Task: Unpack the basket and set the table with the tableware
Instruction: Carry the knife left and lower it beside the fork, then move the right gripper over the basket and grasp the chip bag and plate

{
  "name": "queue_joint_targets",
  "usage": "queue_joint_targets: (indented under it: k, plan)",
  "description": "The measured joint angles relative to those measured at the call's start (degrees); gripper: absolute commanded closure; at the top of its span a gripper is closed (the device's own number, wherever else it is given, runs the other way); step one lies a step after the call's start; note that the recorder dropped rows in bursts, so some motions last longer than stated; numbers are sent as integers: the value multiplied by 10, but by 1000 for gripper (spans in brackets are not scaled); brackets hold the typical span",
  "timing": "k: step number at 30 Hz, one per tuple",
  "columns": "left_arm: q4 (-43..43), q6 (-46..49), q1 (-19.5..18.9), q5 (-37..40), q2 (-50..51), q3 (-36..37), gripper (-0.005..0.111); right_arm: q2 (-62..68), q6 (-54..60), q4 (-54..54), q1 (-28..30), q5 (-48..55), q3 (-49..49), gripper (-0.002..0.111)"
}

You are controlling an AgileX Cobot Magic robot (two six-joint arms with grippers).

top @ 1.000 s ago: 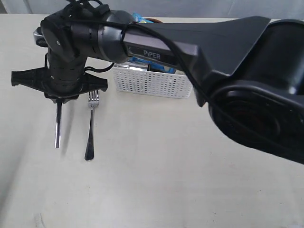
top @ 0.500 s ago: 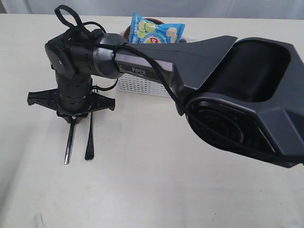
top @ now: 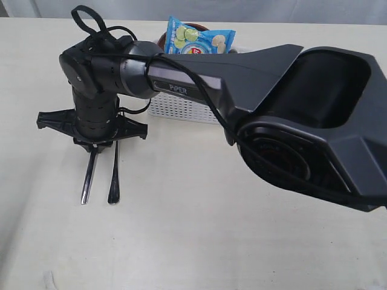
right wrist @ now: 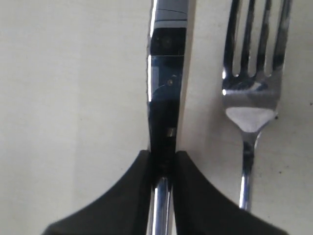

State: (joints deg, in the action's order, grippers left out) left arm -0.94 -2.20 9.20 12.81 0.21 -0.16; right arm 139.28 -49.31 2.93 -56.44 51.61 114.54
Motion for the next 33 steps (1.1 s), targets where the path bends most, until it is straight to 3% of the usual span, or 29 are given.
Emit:
queue_joint_targets:
  k: [3, 7, 10, 28, 33]
  plan:
    - [0, 0, 0, 0, 0, 0, 107, 0, -1, -5, 0, -1, 0, 104]
    - [0, 0, 0, 0, 0, 0, 107, 0, -2, -8, 0, -1, 0, 82]
    - [0, 0, 0, 0, 0, 0, 107, 0, -2, -8, 0, -2, 0, 74]
    - [0, 0, 0, 0, 0, 0, 107, -64, 46, -9, 0, -12, 2, 74]
    - [0, 0, 0, 0, 0, 0, 107, -150, 126, -100, 0, 6, 3, 74]
